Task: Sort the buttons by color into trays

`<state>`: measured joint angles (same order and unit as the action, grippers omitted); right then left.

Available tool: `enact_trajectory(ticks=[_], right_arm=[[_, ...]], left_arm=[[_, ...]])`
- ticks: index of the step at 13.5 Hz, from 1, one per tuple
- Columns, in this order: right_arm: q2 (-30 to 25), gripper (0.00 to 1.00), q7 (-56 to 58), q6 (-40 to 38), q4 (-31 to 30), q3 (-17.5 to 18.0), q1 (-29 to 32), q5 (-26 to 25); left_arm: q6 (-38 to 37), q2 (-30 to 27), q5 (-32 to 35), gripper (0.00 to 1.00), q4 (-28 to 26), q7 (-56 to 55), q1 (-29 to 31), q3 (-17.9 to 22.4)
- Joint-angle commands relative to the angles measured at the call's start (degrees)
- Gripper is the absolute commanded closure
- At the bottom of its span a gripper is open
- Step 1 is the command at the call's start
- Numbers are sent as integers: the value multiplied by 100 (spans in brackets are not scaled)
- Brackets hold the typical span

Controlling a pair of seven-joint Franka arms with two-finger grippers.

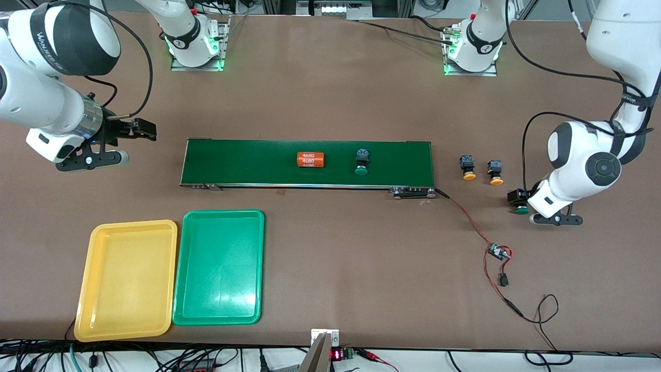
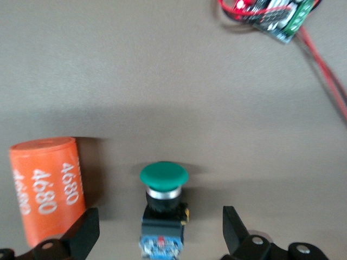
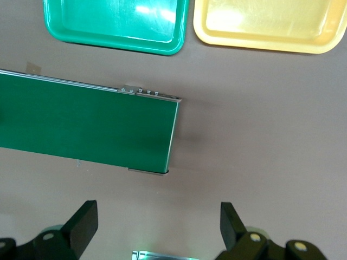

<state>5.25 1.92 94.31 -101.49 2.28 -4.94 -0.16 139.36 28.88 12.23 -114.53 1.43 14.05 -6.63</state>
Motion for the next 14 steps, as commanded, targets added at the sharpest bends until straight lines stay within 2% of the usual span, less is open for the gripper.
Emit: enact_trajectory(ticks=[1, 5, 6, 10, 12, 14], right_arm=[[-130, 0, -78, 87, -126, 0, -86, 77], [-121, 0, -78, 87, -117, 0, -86, 218], [-121, 0, -78, 78, -117, 0, -95, 227], [-130, 0, -78, 8, -117, -17, -60, 227], [-112, 0, -78, 17, -117, -17, -60, 227], [-104, 0, -78, 43, -126, -17, -60, 236]], left_arm=[[56, 73, 96, 0, 2, 182, 45, 4], [30, 65, 96, 1, -350, 217, 45, 4], [30, 73, 96, 4, -368, 261, 45, 4], [-14, 65, 96, 63, -368, 699, 63, 4], [-49, -23, 96, 80, -351, 763, 72, -5], [-564, -285, 87, 81, -211, 754, 63, -109]])
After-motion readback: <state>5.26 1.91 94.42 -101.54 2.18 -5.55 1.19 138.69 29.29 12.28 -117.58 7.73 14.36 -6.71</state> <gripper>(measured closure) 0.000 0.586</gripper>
